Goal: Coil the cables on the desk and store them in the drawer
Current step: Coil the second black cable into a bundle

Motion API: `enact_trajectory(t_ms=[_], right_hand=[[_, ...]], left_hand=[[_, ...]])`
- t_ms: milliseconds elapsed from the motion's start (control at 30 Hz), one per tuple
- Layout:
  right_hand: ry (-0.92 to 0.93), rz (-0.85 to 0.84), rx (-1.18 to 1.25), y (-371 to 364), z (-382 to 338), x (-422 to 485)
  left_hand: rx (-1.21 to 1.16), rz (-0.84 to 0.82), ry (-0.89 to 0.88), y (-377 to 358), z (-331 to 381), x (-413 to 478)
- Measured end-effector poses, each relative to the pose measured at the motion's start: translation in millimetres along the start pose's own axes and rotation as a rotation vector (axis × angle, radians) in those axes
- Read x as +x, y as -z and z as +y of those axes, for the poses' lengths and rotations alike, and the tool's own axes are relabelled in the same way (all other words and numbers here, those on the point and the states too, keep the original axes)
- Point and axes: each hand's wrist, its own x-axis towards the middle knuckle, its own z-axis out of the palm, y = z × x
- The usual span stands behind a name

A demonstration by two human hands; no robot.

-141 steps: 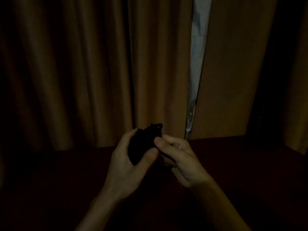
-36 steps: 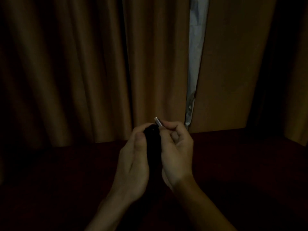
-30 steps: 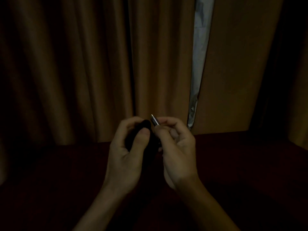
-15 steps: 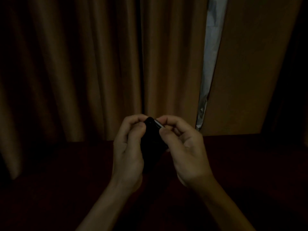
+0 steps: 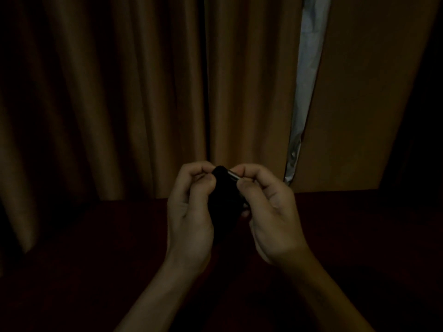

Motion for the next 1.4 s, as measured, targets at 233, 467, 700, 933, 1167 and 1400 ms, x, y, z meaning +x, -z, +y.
enact_trajectory(t_ms=[233, 467, 700, 933, 1167, 1400], right_hand=[[-0.001, 0.016, 0.057, 0.2, 5.0, -0.2], [-0.015, -0.062, -0.040, 7.9, 6.0, 1.2], [-0.016, -0.105, -0.098, 11.6, 7.1, 2.0], [-0.034, -0.156, -0.130, 19.1, 7.3, 0.6], [-0.074, -0.187, -0.136, 11.5, 14.0, -2.4], [-0.114, -0.093, -0.023, 7.8, 17.8, -0.4]], left_hand=[[-0.039, 0.087, 0.004, -6.5, -0.9, -4.4], [-0.044, 0.129, 0.021, -7.9, -2.1, -6.9], [-0.032, 0.207, 0.001, -9.4, -5.5, -7.6], [-0.007, 0.181, 0.104, -7.3, -9.4, -4.0], [-0.007, 0.297, 0.137, -5.5, -15.4, -3.3], [0.042, 0.229, 0.005, -3.1, -12.5, -0.3]])
